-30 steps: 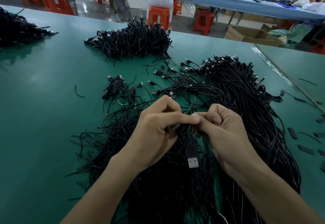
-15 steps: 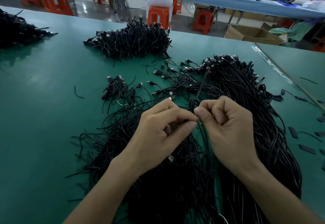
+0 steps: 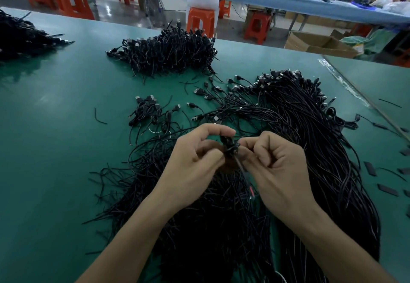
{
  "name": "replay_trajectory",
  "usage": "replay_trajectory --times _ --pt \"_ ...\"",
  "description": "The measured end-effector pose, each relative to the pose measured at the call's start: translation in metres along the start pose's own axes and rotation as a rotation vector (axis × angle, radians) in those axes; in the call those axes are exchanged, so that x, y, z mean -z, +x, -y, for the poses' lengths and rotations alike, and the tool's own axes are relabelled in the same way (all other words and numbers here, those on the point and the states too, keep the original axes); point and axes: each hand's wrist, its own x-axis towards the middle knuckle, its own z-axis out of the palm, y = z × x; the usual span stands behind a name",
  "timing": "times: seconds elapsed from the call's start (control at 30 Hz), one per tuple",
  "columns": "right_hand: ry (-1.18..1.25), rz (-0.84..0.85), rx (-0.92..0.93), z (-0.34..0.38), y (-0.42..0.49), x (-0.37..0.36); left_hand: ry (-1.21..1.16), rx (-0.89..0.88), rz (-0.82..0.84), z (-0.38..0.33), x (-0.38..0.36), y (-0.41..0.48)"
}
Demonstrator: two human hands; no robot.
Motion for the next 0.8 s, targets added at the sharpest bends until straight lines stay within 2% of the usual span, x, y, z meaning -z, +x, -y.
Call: replay_trajectory --times 0.1,0.27,0.37,0.47,0.53,0.6,0.67,0.8 --pt "-0.045 0.025 -0.056 -0.005 0.000 0.005 -0.145 0.130 0.014 -0.001 -0.002 0.000" --pt "-0.103 0.120 -0.168 -0.012 0.002 0.015 -0.005 0.096 -0.027 0.003 -0.004 -0.001" --pt "-0.108 0.075 -0.246 -0.016 0.010 0.031 0.005 0.104 0.002 0.002 0.005 0.004" --pt "-0.142 -0.080 -0.322 -0.031 0.018 0.059 0.077 0.133 -0.166 0.006 0.025 0.025" --pt "-0.301 -0.109 -0.390 -0.046 0.019 0.077 0.149 0.135 -0.329 0.014 0.045 0.047" --pt "-0.520 -0.042 -0.460 -0.061 0.017 0.088 0.314 0.131 -0.424 0.023 0.067 0.067" --pt "-0.749 0.094 -0.491 -0.074 0.012 0.090 0.526 0.164 -0.476 0.035 0.088 0.086" --pt "-0.983 0.296 -0.536 -0.091 0.004 0.076 0.753 0.266 -0.530 0.060 0.111 0.107"
